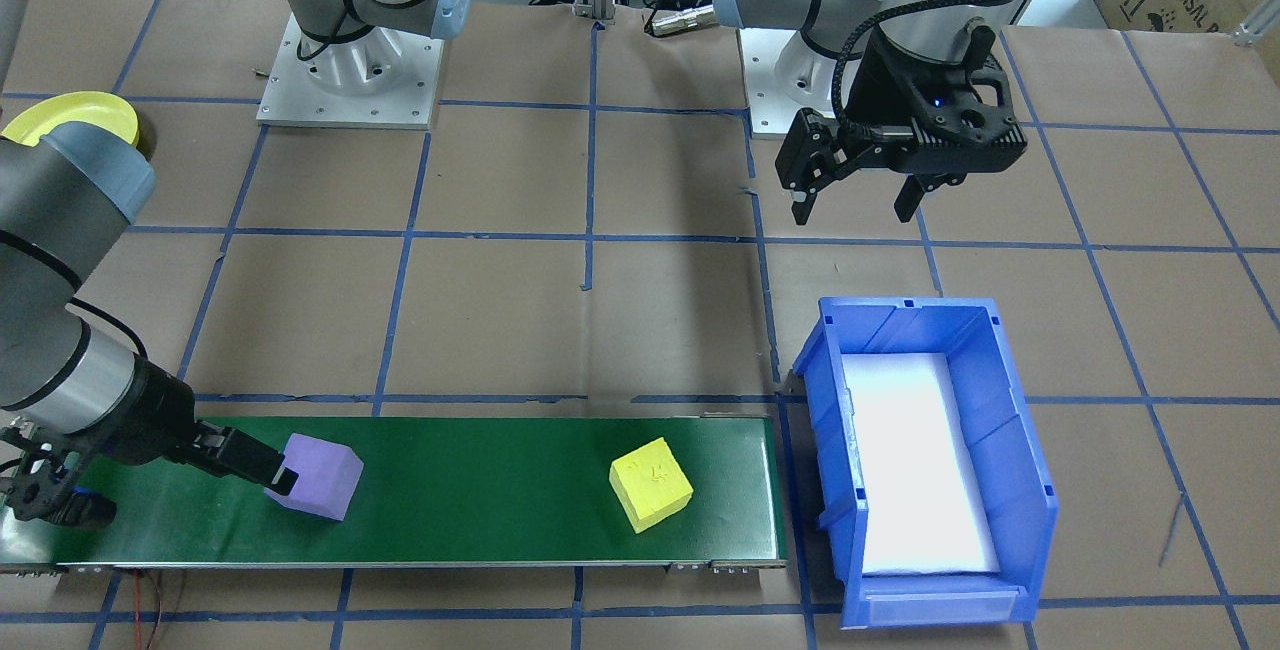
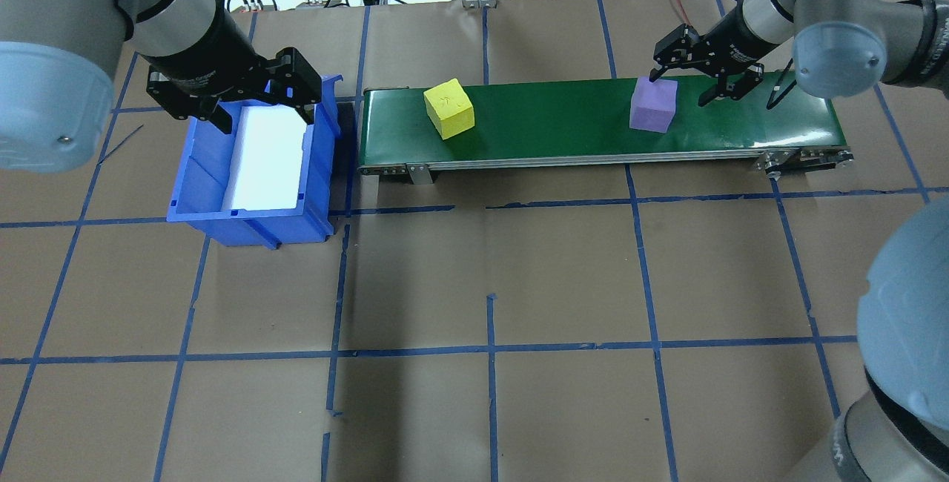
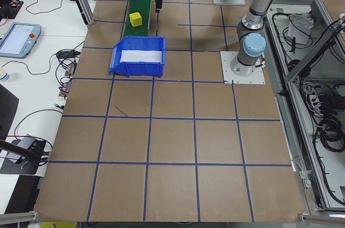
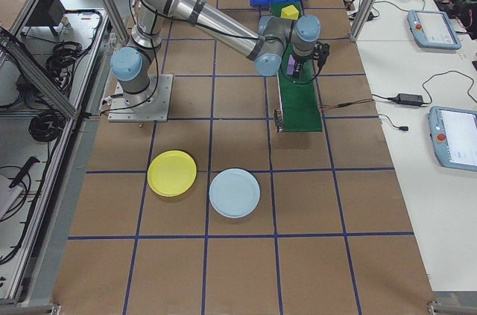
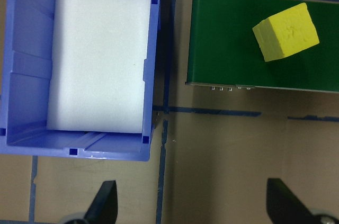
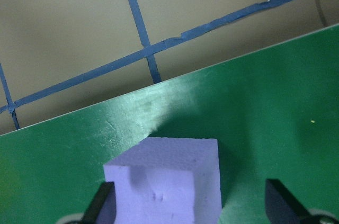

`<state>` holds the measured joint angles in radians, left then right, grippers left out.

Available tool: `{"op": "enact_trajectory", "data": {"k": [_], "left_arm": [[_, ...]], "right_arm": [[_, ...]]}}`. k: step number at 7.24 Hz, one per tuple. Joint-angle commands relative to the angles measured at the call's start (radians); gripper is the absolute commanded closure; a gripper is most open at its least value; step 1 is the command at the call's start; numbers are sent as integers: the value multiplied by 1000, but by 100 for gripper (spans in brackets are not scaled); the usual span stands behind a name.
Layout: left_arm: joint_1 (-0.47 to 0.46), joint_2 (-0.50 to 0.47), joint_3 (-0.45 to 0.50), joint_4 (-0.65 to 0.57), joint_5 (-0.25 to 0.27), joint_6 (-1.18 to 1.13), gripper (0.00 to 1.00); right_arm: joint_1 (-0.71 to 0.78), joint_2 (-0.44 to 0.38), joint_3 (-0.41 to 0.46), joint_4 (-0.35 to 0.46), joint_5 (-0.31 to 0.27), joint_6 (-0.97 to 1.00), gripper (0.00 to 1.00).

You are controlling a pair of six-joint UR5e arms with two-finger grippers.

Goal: Move block left to right into plate

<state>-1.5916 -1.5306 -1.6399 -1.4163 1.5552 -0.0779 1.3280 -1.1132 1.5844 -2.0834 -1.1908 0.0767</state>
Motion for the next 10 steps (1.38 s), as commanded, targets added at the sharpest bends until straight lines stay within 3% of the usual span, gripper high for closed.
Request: {"op": "enact_trajectory", "data": {"k": [1, 3, 4, 5, 6, 7, 8, 10], "left_arm": [[-2, 3, -4, -4, -3, 9, 0], [1, 3, -3, -3, 2, 119, 0], [4, 3, -3, -6, 3, 150, 0], [4, 3, -3, -4, 2, 152, 0], [4, 4, -8, -6, 2, 152, 0], [4, 4, -9, -6, 2, 152, 0], [4, 4, -9, -6, 2, 150, 0], [4, 4, -9, -6, 2, 152, 0]], "right_arm": [[0, 19, -7, -1, -1, 0, 0], [0, 29, -7, -1, -7, 0, 0], [-1, 30, -4, -3, -38, -2, 4], [-3, 24, -10, -1, -150, -3, 45], [-12, 9, -11, 8, -217, -15, 72], [-18, -5, -15, 8, -313, -32, 75], [-39, -23, -12, -10, -357, -166, 75], [-244, -110, 8, 6, -386, -350, 75]]}}
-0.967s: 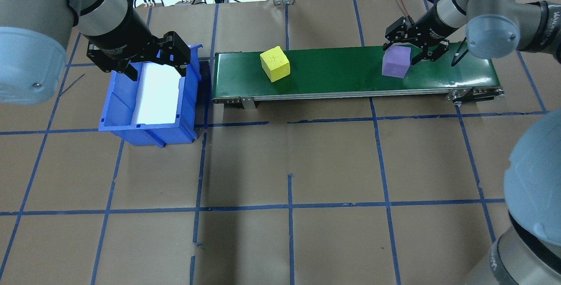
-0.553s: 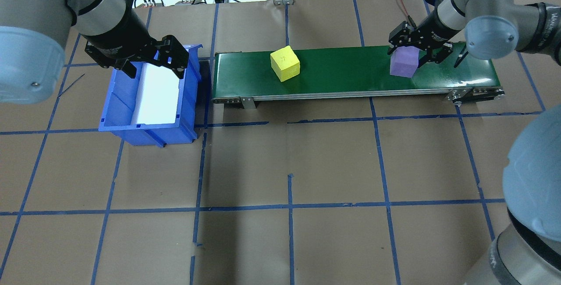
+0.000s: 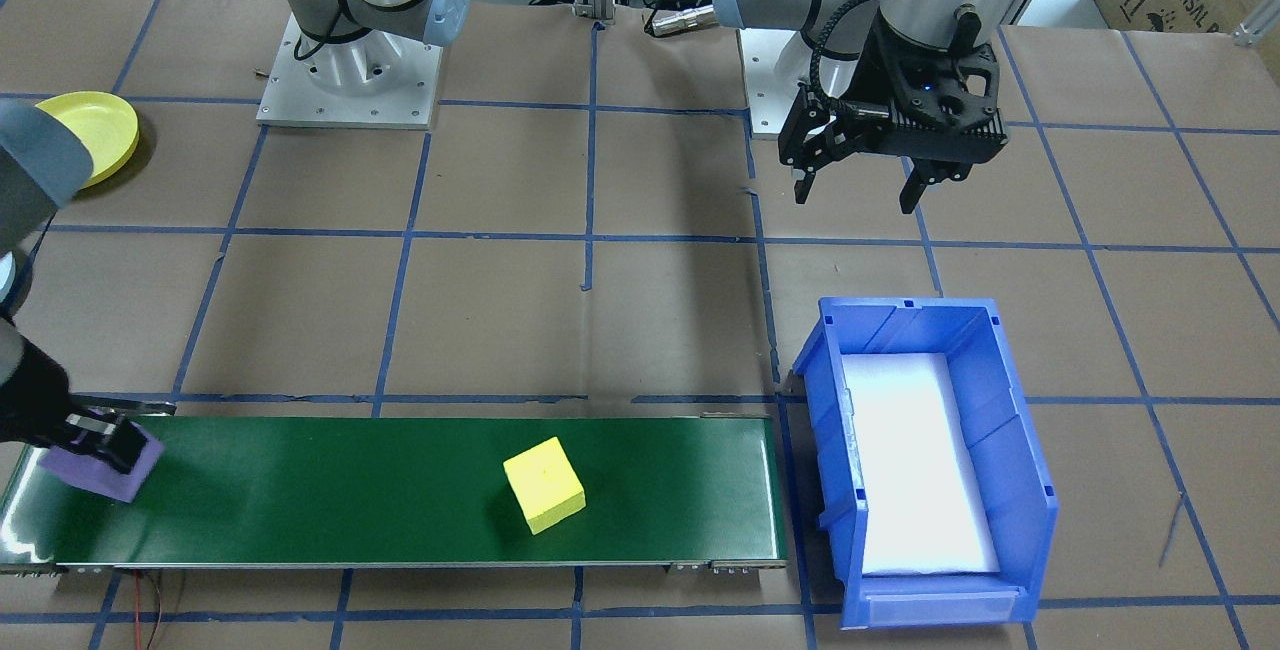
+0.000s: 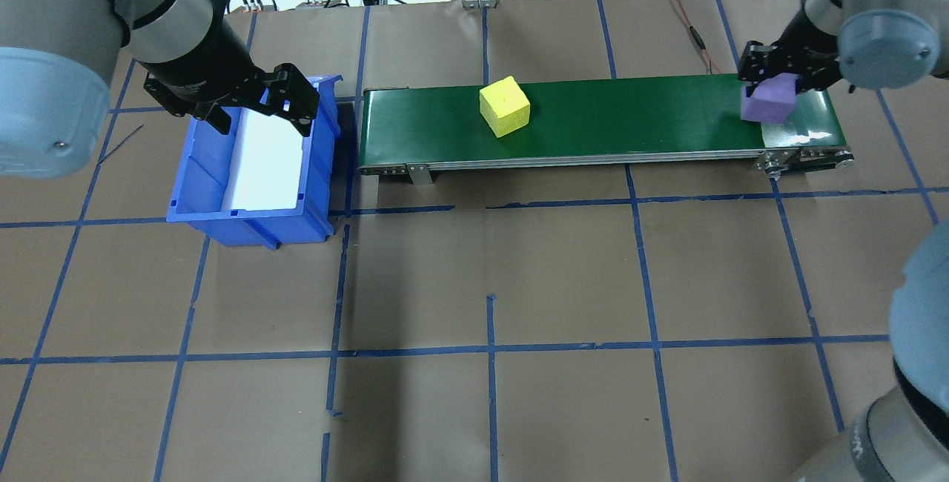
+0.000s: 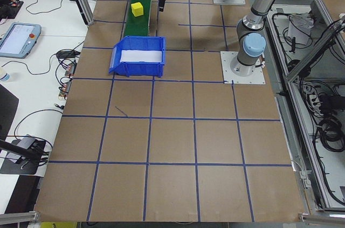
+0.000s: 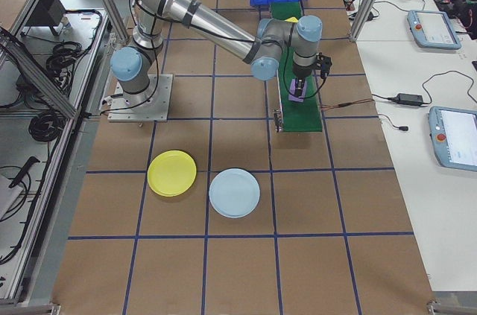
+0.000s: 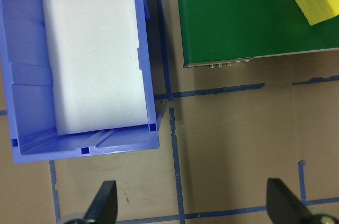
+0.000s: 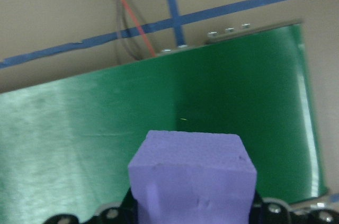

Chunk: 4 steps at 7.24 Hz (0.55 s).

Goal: Move block left to right into plate

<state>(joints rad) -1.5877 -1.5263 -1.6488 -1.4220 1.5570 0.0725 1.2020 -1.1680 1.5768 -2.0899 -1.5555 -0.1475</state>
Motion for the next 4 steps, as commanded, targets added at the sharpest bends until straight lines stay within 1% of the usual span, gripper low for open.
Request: {"op": "enact_trajectory", "data": {"k": [1, 2, 3, 4], "left_arm": [[0, 0, 0, 1, 0, 0, 0], [0, 0, 0, 1, 0, 1, 0], [0, 0, 0, 0, 0, 0, 0], [0, 0, 0, 1, 0, 0, 0]], "right_arm": [[-245, -73, 20, 78, -24, -261, 75], [-366, -72, 26, 94, -31, -405, 75], [-459, -68, 38, 102, -66, -497, 75], [-549, -65, 98, 93, -69, -547, 75]]}}
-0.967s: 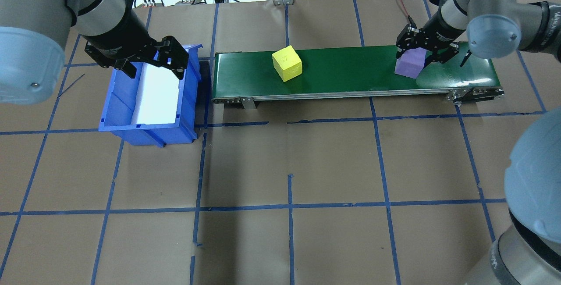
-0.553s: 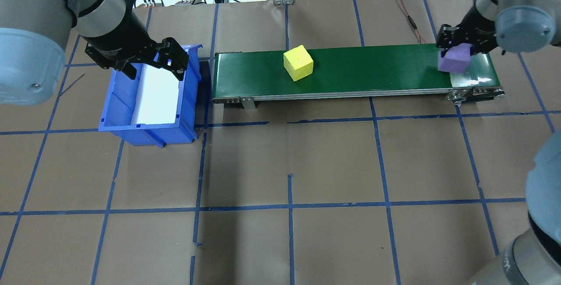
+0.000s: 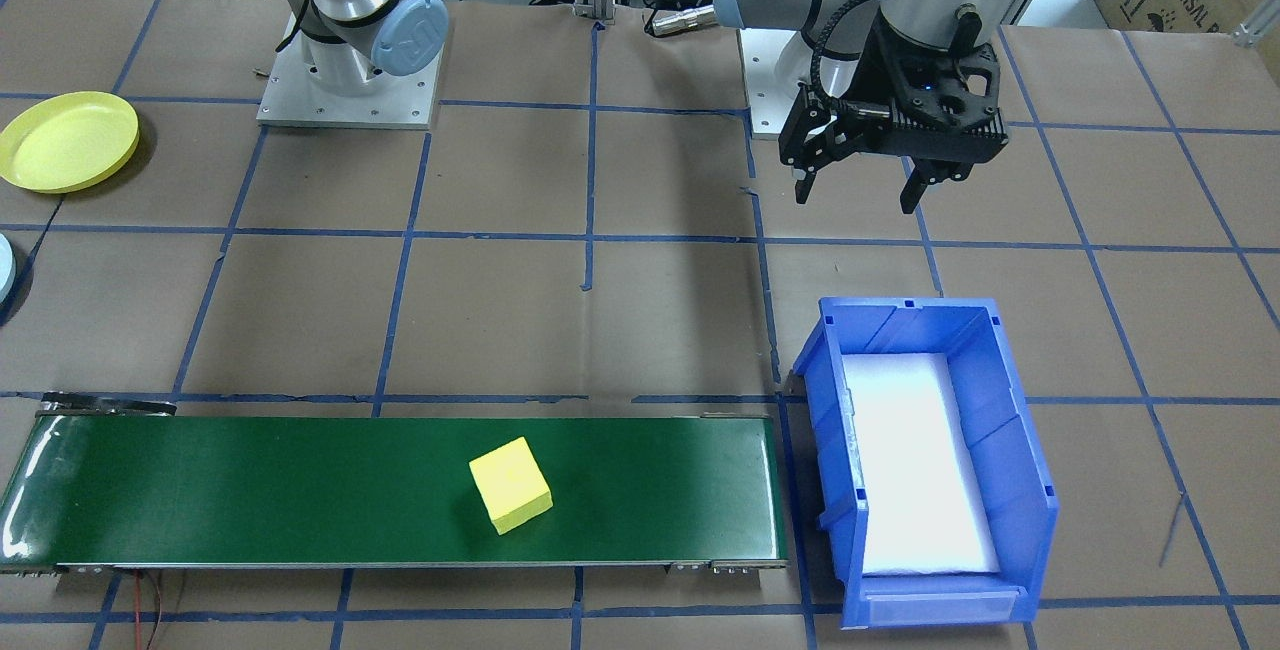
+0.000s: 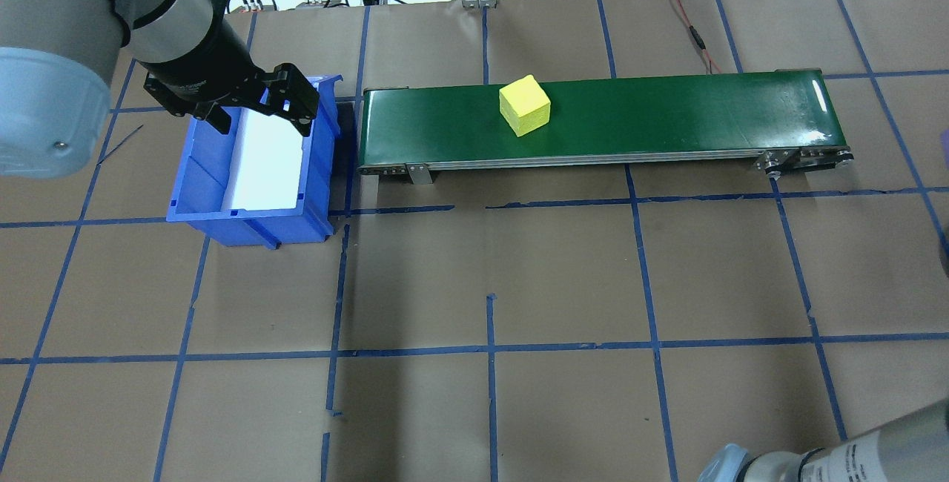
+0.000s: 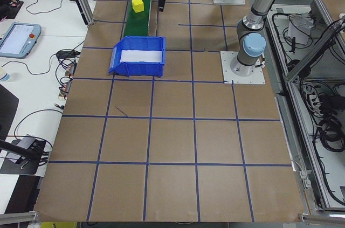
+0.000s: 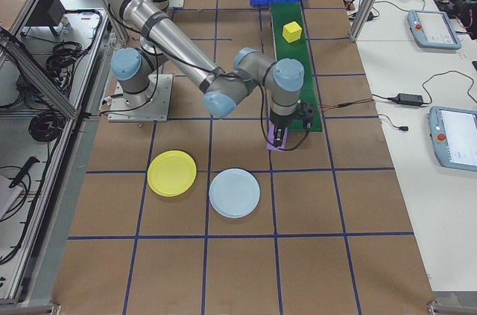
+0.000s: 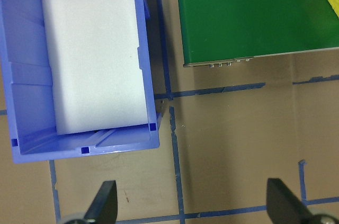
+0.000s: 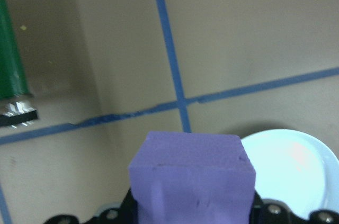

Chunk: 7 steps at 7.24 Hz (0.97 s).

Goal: Move block left to right into plate

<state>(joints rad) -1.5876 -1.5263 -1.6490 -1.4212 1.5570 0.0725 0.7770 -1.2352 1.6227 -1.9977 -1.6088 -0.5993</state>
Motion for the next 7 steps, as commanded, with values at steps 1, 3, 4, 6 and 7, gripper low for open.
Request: {"op": "enact_trajectory", "data": {"k": [1, 3, 4, 6, 7], "left_arm": [[0, 0, -2, -1, 0, 0, 0], [3, 0, -5, 2, -8, 0, 0], [0, 0, -5, 1, -3, 0, 0], [-2, 0, 0, 1, -6, 0, 0], [-3, 0, -3, 1, -8, -2, 0]], "right_arm": [[-190, 8, 113, -65, -16, -135, 76], [-212, 52, 140, -130, -22, -148, 30], [-212, 48, 140, -116, -32, -146, 0], [-209, 25, 125, -113, -39, -137, 0], [-168, -12, 111, -96, -25, -105, 0]]}}
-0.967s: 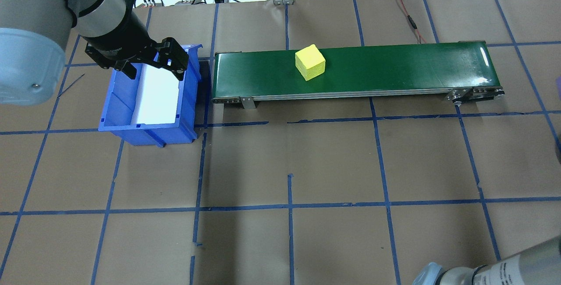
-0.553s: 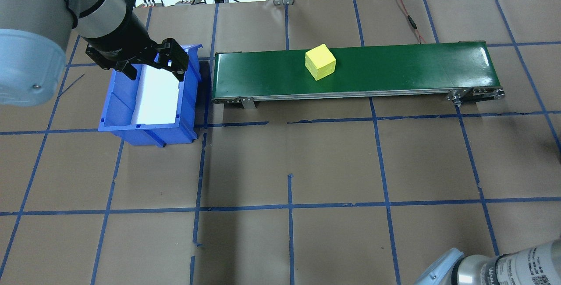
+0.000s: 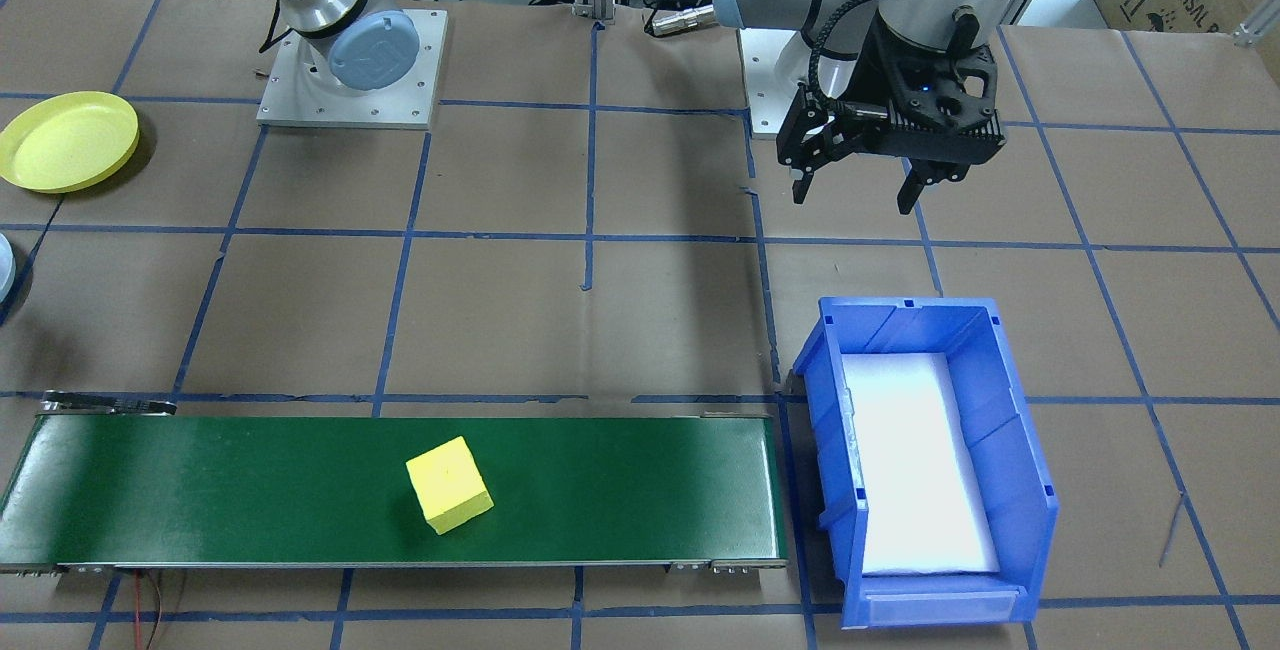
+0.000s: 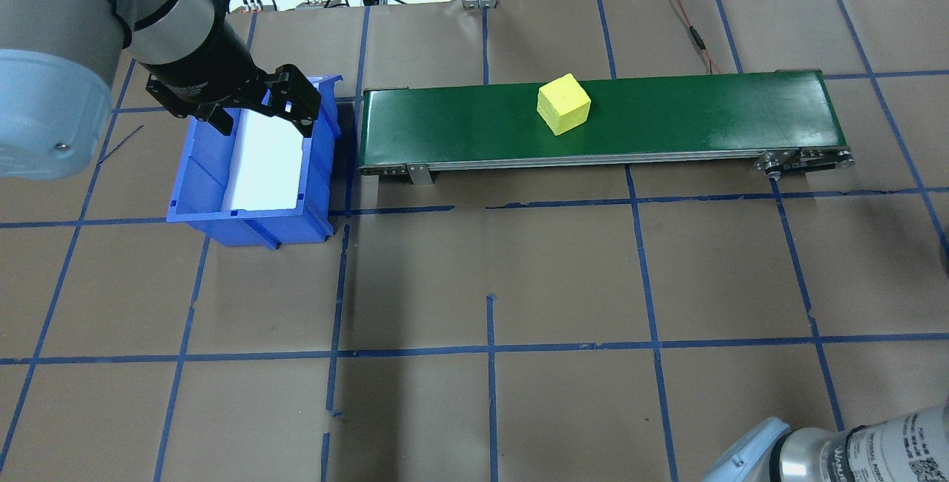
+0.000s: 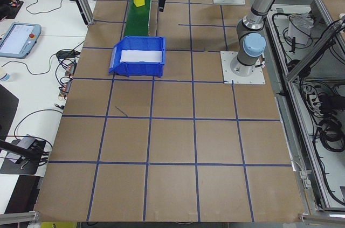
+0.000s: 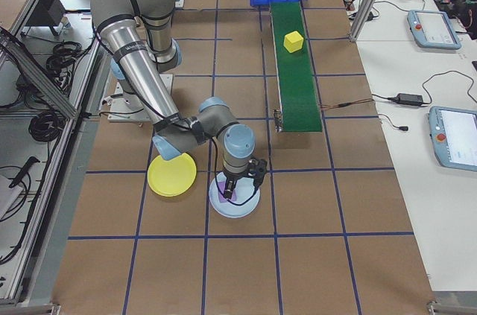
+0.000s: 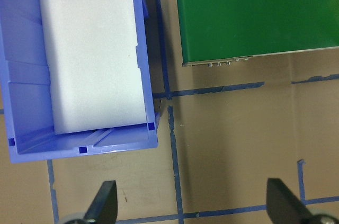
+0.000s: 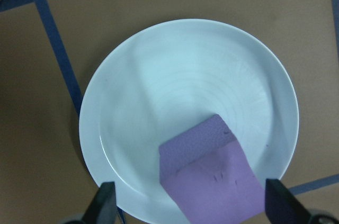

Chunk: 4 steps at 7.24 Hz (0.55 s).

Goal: Move block left to right into plate

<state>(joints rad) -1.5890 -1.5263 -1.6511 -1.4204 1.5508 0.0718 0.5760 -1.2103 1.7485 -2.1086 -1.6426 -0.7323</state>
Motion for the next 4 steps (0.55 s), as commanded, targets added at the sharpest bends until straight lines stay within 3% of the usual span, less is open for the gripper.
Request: {"op": "enact_trajectory", "data": {"k": [1, 2, 3, 4], "left_arm": [[0, 0, -1, 0, -3, -1, 0], [0, 0, -1, 0, -3, -1, 0], [-2, 0, -3, 0, -4, -1, 0], [-2, 0, -3, 0, -5, -1, 0]], "right_arm": [[161, -46, -35, 109, 7, 174, 0], [321, -46, -96, 171, 15, 318, 0], [431, -37, -137, 209, 120, 400, 0], [515, -37, -144, 207, 150, 415, 0]]}}
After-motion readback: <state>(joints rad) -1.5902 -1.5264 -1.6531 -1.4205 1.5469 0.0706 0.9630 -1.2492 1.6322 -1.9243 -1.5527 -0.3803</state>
